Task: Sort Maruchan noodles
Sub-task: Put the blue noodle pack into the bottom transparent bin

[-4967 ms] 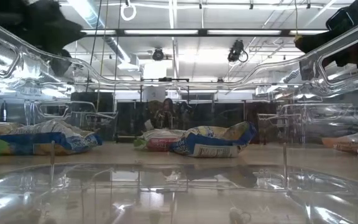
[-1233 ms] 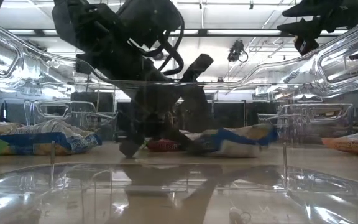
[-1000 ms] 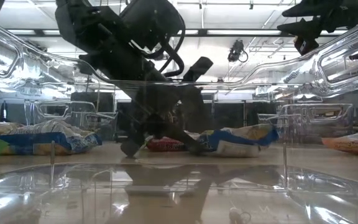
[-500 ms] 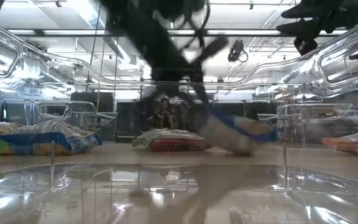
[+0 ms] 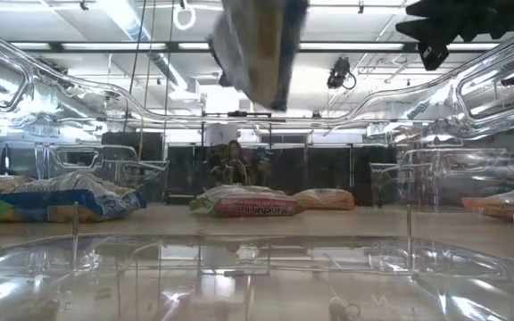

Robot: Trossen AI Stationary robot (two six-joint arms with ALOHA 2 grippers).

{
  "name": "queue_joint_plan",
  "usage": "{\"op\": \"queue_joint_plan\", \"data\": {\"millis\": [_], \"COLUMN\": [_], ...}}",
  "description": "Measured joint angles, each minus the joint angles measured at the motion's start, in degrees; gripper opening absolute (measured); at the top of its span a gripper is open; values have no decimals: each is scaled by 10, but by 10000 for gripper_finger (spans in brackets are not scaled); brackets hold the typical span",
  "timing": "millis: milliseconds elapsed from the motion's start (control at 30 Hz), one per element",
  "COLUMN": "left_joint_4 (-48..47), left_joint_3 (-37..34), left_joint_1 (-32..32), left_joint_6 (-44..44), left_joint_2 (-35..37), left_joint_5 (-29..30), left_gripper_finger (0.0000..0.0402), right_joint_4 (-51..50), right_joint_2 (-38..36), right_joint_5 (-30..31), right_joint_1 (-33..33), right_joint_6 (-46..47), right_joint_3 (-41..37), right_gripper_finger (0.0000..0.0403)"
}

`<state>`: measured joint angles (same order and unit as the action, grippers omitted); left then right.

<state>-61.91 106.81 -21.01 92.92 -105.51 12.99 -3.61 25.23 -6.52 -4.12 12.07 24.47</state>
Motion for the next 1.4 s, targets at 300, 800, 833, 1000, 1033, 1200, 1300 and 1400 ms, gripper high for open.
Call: {"op": "queue_joint_plan", "data": {"millis": [300, 800, 833, 1000, 1033, 1200, 1300, 1400], "left_joint_4": [-11, -61, -66, -110, -117, -114, -86, -79], "left_joint_3": [11, 11, 10, 11, 11, 11, 11, 11], "left_joint_1": [-110, -176, -176, -176, -176, -178, -179, -179], "left_joint_6": [119, 218, 217, 206, 204, 187, 161, 143], "left_joint_2": [-16, -134, -139, -142, -142, -142, -142, -142], "left_joint_5": [-2, 33, 32, 23, 22, -7, -12, -13], "left_gripper_finger": [12, 12, 12, 12, 12, 12, 25, 45], "right_joint_4": [47, 44, 44, 44, 44, 44, 45, 51], "right_joint_2": [-1, 84, 90, 111, 115, 132, 138, 140], "right_joint_5": [-36, 111, 115, 153, 160, 175, 175, 175], "right_joint_1": [52, 253, 264, 312, 319, 340, 342, 342], "right_joint_6": [32, 94, 102, 125, 129, 153, 155, 155], "right_joint_3": [11, 81, 84, 92, 92, 92, 92, 92], "right_gripper_finger": [133, 133, 133, 133, 133, 133, 133, 133]}}
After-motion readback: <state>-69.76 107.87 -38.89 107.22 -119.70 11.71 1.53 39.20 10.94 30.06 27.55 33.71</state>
